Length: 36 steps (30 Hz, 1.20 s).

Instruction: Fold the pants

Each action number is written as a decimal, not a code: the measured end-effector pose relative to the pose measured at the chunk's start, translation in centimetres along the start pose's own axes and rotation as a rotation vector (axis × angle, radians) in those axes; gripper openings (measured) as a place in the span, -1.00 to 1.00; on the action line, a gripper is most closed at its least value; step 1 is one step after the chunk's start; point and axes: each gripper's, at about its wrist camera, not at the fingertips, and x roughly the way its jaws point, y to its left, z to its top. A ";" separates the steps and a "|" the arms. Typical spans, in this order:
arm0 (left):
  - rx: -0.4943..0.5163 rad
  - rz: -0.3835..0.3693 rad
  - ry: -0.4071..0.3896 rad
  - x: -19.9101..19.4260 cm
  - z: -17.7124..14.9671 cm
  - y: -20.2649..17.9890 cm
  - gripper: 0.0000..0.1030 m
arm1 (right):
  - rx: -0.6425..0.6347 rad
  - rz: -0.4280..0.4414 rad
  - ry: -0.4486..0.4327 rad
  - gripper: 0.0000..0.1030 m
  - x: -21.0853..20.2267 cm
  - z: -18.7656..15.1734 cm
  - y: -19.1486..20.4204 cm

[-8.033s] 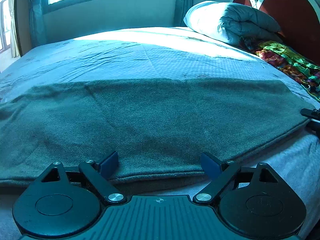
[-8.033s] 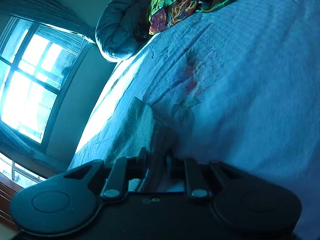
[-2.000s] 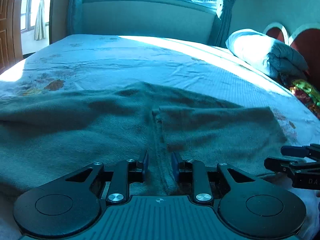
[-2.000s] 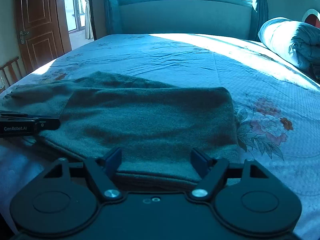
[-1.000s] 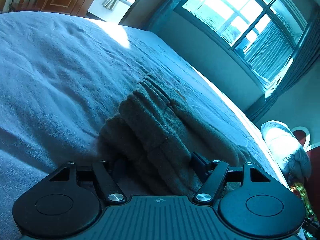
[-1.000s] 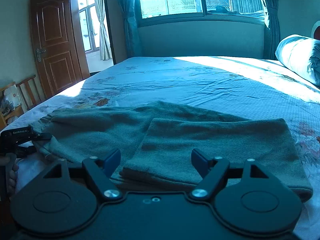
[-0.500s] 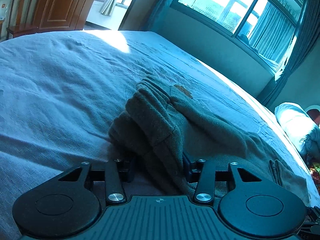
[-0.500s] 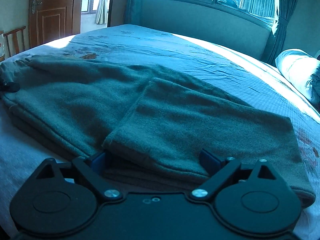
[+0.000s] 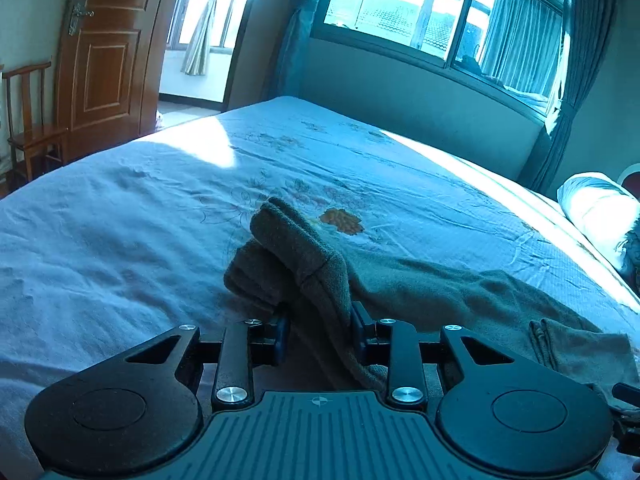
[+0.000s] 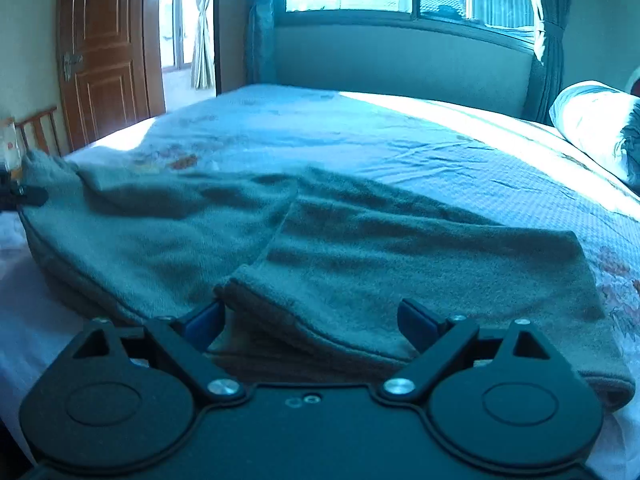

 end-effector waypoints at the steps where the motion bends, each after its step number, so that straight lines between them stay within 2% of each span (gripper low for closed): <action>1: 0.010 -0.009 -0.015 -0.5 0.5 -0.5 -0.49 | 0.039 0.026 -0.024 0.70 -0.7 0.1 -0.8; 2: 0.022 -0.036 -0.038 -1.1 1.1 -1.3 -0.69 | 0.092 0.053 -0.059 0.71 -1.6 0.2 -1.9; 4: 0.078 -0.054 -0.054 -1.6 2.3 -3.9 -0.70 | 0.181 0.061 -0.073 0.71 -2.6 0.5 -4.3; 6: 0.083 -0.024 -0.016 -1.5 3.2 -5.7 -0.70 | 0.216 0.036 -0.044 0.71 -2.8 0.8 -6.2; 8: 0.040 0.006 -0.014 -1.8 3.1 -5.4 -0.70 | 0.243 0.037 -0.053 0.71 -3.7 0.9 -7.8; 10: -0.064 0.011 -0.016 -2.6 2.1 -3.2 -0.58 | 0.251 0.033 -0.065 0.72 -4.4 0.9 -8.9; 11: -0.129 0.022 -0.020 -2.9 1.2 -1.6 -0.09 | 0.252 0.026 -0.069 0.72 -4.6 0.9 -9.4; 12: -0.175 0.037 -0.016 -3.0 0.1 -0.3 0.55 | 0.256 0.022 -0.069 0.73 -4.5 0.8 -9.7; 13: -0.208 0.061 -0.013 -2.9 -1.0 0.9 0.66 | 0.259 0.018 -0.064 0.73 -4.4 0.6 -9.8; 16: -0.346 -0.007 0.073 -0.7 -4.0 4.0 0.63 | 0.257 0.036 -0.035 0.73 -3.6 0.1 -8.9; 17: -0.372 -0.014 0.088 0.2 -4.5 4.6 0.56 | 0.245 0.042 -0.025 0.73 -3.4 0.1 -8.3; 20: -0.447 -0.063 0.080 2.9 -5.1 6.1 0.54 | 0.162 0.039 0.004 0.73 -2.9 -0.3 -5.8; 24: -0.496 -0.156 0.082 6.9 -4.0 7.4 0.55 | 0.068 0.005 0.033 0.72 -1.8 -0.7 -3.2; 25: -0.483 -0.162 0.085 7.6 -3.8 7.2 0.50 | 0.060 0.003 0.036 0.72 -1.5 -0.8 -2.7; 26: -0.459 -0.142 0.098 7.9 -3.7 7.1 -0.09 | 0.052 0.002 0.036 0.72 -1.2 -0.8 -2.3; 27: -0.455 -0.163 0.105 7.9 -3.8 7.2 -0.19 | 0.042 0.002 0.033 0.72 -0.9 -0.7 -1.7; 32: -0.376 -0.182 0.036 5.2 -3.2 6.1 -0.26 | -0.040 0.016 0.041 0.73 0.7 -1.0 0.6; 34: -0.356 -0.190 0.015 4.4 -2.5 5.6 -0.26 | -0.150 -0.056 0.102 0.74 2.6 -1.9 1.9; 36: -0.322 -0.200 -0.004 3.5 -1.4 4.7 -0.26 | -0.249 -0.101 0.100 0.78 3.4 -2.6 3.1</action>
